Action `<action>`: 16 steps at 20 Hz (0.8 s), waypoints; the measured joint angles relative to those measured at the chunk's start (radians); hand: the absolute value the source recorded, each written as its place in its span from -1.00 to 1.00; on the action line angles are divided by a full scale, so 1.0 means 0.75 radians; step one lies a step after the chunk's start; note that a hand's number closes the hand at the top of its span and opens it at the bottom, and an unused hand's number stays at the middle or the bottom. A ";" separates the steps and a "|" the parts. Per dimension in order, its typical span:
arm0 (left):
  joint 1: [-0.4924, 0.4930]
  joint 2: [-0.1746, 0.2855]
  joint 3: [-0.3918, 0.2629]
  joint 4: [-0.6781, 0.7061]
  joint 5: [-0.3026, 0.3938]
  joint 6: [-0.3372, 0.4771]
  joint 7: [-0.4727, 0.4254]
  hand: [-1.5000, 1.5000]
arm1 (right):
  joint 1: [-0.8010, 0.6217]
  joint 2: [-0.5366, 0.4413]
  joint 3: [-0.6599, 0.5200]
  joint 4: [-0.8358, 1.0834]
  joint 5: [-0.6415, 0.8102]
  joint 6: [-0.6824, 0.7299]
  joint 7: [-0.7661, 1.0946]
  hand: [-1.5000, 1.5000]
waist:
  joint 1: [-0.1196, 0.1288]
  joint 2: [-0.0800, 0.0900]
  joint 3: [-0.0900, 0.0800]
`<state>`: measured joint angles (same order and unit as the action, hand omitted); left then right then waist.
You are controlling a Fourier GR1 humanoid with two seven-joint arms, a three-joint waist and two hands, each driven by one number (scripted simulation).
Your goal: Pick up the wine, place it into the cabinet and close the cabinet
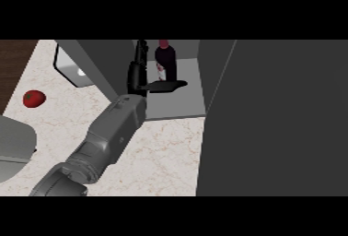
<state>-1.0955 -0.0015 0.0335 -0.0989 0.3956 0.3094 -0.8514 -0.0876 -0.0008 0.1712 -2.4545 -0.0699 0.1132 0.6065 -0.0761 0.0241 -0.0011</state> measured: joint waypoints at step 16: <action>0.055 -0.001 -0.098 -0.078 0.169 -0.123 -0.011 -1.00 | -0.034 -0.017 0.003 -0.004 -0.005 -0.028 0.046 -1.00 | -0.002 -0.019 0.000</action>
<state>-1.0546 -0.0020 -0.0397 -0.1576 0.5221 0.2172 -0.8597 -0.1134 -0.0136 0.1737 -2.4577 -0.0738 0.0924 0.6407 -0.0778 0.0099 -0.0013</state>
